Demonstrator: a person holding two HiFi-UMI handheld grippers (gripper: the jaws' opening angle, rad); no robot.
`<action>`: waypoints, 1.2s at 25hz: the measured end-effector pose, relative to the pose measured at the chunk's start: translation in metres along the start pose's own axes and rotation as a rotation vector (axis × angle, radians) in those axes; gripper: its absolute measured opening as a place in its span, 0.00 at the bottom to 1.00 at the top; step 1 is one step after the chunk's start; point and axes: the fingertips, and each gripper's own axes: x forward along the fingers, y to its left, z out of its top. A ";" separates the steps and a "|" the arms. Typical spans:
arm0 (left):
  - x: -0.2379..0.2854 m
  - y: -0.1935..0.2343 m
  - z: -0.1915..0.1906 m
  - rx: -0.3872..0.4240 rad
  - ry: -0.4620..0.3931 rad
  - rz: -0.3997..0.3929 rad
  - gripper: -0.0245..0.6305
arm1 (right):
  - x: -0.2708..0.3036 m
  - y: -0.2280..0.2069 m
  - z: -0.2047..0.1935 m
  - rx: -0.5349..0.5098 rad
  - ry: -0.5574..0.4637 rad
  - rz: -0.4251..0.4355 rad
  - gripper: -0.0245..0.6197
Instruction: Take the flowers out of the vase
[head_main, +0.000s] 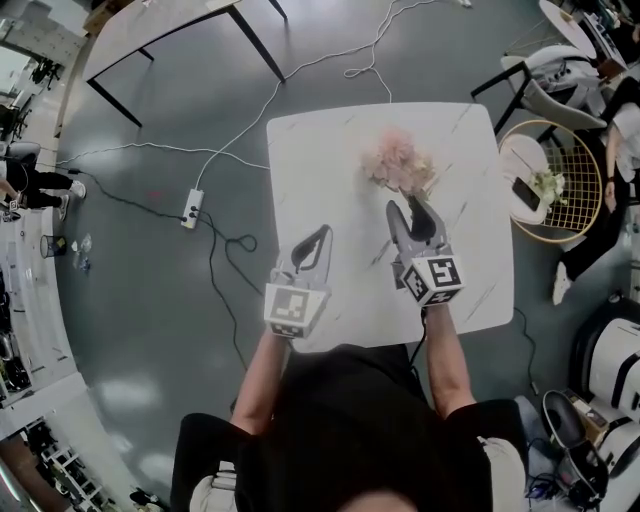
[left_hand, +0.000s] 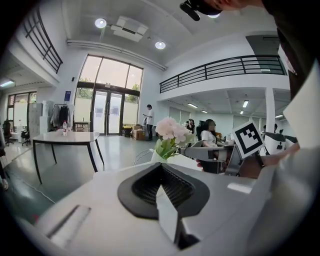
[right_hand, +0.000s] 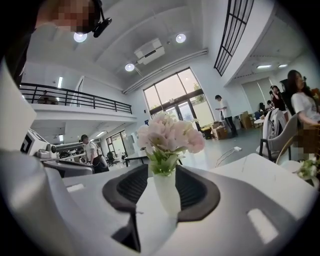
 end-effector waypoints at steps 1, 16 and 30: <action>0.000 0.001 -0.002 0.000 0.004 0.002 0.05 | 0.003 -0.001 0.000 0.005 -0.001 0.006 0.30; 0.005 0.015 -0.004 -0.009 0.031 0.039 0.05 | 0.044 -0.013 0.000 0.064 -0.004 0.041 0.56; 0.014 0.030 -0.007 -0.031 0.044 0.069 0.05 | 0.074 -0.016 0.005 0.035 0.012 0.077 0.57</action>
